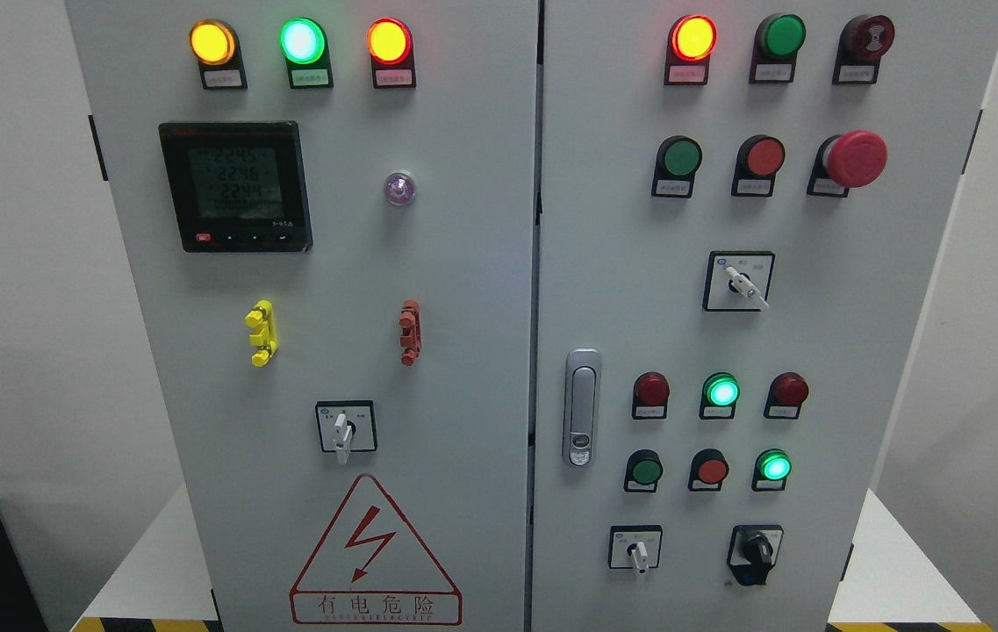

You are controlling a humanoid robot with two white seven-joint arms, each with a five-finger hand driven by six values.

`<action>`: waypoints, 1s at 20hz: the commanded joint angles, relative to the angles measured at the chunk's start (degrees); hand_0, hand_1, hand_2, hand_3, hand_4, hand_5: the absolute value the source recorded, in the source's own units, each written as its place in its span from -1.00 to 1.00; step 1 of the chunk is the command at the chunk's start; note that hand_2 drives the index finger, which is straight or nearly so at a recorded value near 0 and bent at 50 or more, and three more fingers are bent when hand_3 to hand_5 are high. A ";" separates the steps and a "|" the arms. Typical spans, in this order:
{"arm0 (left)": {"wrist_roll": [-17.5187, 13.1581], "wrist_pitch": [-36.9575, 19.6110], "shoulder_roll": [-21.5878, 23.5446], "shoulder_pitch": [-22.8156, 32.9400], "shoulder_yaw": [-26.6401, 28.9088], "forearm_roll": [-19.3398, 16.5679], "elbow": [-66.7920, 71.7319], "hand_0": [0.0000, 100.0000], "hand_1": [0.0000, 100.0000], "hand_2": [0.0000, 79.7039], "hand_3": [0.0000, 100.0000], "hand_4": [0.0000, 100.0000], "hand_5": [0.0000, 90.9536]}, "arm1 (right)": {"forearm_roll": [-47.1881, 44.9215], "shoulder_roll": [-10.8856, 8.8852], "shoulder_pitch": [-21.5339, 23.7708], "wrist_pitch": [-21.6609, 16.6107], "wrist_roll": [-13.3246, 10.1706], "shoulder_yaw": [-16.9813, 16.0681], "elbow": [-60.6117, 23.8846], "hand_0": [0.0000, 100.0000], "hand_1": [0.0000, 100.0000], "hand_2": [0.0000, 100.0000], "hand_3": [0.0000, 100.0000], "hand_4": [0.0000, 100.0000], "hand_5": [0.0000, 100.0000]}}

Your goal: Turn on light switch 1

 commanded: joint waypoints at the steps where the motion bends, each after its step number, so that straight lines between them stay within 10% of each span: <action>1: 0.08 -0.31 1.02 1.86 3.01 -0.78 -23.74 -0.48 -0.90 -1.00 -0.71 -0.44 -1.00 | 0.00 0.01 0.00 0.00 0.04 0.02 0.00 -1.00 -1.00 -1.00 -1.00 -1.00 -1.00; 8: -0.10 -18.93 1.37 2.73 8.46 -3.43 -39.03 -0.40 -0.73 -0.70 -0.23 -0.11 -0.95 | 0.00 0.01 0.00 0.00 0.04 0.02 0.00 -1.00 -1.00 -1.00 -1.00 -1.00 -1.00; 20: -0.45 -18.94 1.28 2.74 8.20 -3.08 -70.07 -0.42 -0.52 -0.28 0.04 0.28 -0.25 | 0.00 -0.07 0.00 0.00 0.04 0.02 0.00 -1.00 -1.00 -1.00 -1.00 -1.00 -1.00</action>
